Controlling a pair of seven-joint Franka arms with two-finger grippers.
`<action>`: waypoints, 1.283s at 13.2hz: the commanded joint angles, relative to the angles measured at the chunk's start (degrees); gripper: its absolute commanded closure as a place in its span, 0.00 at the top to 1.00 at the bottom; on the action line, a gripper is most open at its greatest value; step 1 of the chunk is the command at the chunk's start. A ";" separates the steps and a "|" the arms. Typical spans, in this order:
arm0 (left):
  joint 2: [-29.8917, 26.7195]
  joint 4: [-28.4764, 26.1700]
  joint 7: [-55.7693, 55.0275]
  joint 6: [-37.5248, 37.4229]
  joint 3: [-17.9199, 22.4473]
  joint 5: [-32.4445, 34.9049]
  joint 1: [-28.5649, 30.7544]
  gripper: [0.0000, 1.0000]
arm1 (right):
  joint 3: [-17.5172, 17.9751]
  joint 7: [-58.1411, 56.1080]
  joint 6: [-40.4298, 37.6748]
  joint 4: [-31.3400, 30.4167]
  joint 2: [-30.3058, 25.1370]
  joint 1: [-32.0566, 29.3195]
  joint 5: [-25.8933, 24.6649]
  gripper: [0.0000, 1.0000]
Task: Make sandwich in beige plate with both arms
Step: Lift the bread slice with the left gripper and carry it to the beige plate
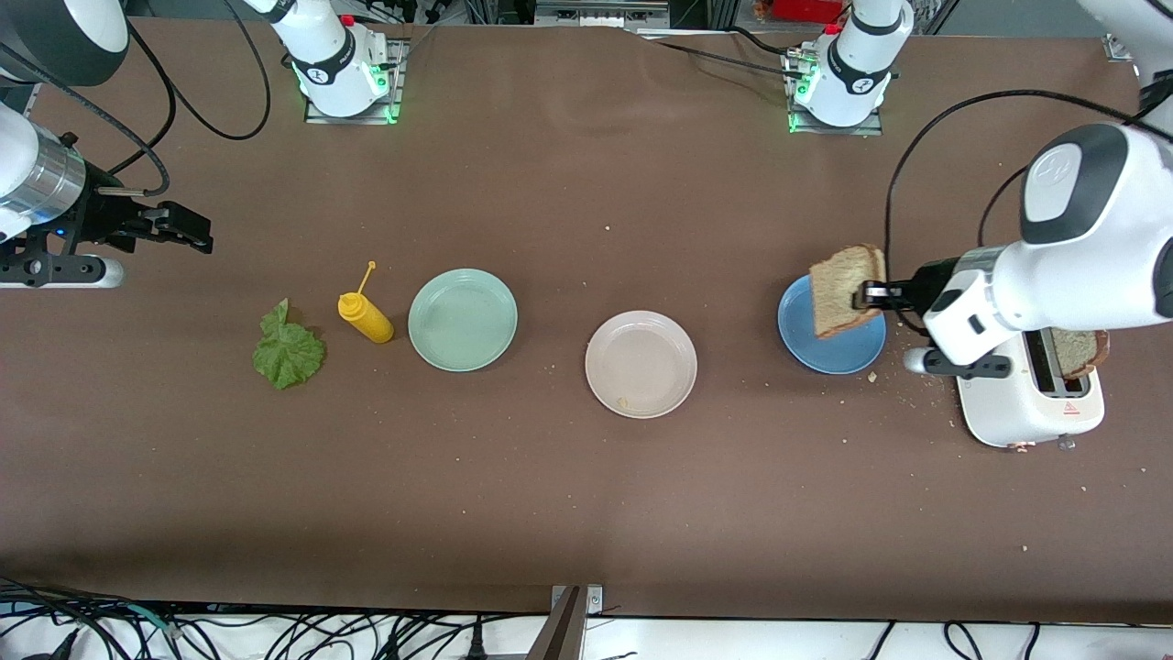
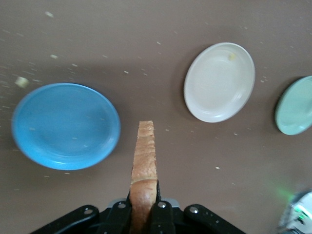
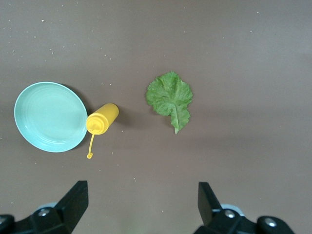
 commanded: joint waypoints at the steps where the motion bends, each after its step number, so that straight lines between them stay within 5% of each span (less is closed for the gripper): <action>1: 3.06 1.58 -1.15 4.07 -0.09 -8.32 -1.22 0.00 | -0.01 -0.40 0.39 -0.33 -0.09 -0.06 -0.23 1.00; 7: 11.93 1.58 -0.27 17.52 0.00 -24.94 -6.67 0.00 | -0.01 -0.40 0.39 -0.33 -0.09 -0.06 -0.23 1.00; 12: 20.02 0.97 9.72 26.93 0.00 -31.08 -10.98 0.00 | -0.01 -0.40 0.39 -0.33 -0.09 -0.06 -0.31 1.00; 17: 25.39 0.79 21.60 27.48 0.00 -34.10 -11.33 0.00 | -0.01 -0.40 0.39 -0.33 -0.09 -0.15 -0.23 1.00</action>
